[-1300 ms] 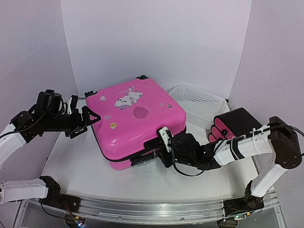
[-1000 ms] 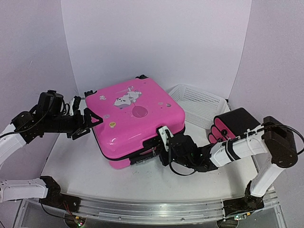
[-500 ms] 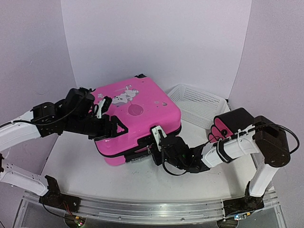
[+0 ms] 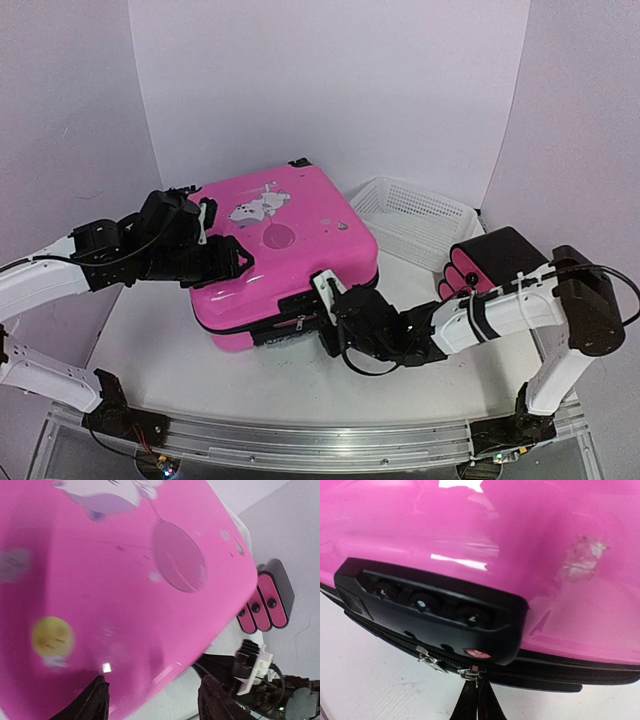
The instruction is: Open, take out, and arrange the luggage
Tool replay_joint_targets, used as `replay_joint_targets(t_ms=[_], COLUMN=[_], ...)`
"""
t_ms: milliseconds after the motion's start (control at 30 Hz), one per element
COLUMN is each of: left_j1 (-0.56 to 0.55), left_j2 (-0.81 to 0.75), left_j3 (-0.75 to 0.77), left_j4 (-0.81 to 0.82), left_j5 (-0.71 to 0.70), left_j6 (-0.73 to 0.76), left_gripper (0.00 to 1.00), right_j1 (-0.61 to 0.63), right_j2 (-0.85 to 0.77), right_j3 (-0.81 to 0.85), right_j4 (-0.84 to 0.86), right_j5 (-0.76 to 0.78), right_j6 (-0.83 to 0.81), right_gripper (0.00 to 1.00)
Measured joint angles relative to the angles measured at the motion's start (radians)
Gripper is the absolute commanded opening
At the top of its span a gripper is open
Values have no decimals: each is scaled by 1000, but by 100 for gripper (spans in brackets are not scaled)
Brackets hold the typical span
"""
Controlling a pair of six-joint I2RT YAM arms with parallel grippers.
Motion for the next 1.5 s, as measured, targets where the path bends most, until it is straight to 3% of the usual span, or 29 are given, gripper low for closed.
replay_joint_targets(t_ms=[167,300,400,500,600,800,1133,1267,1367,1500], left_j1=[76,74,63,53,50,62,71,63,58,60], left_j2=[-45,-43,-42,-12,88,422,966,1055,1080,1110], left_j3=[-39,-22,11,100,293,769,1342,1412,1411,1384], left_j4=[-2,-26,-79,-151,-211,-246,-298,-298,-308,-308], left_j5=[-94,-90,-56,-10,36,162,282,296,306,321], left_j6=[11,61,120,196,277,392,531,558,576,594], left_gripper=[63,82,89,96,99,86,73,69,56,59], right_j1=[-105,-154,-155,-154,-152,-134,-42,-12,10,33], right_j2=[-119,-144,-136,-118,-114,-97,-20,23,57,73], right_j3=[-78,-80,-75,-60,-58,-46,31,77,114,126], right_j4=[-110,-151,-153,-151,-143,-133,-127,-128,-125,-117], right_j5=[-54,-150,-195,-207,-225,-245,-231,-232,-230,-192], right_j6=[0,-19,-21,-16,-7,19,17,5,-3,3], right_gripper=[0,0,0,0,0,0,0,0,0,0])
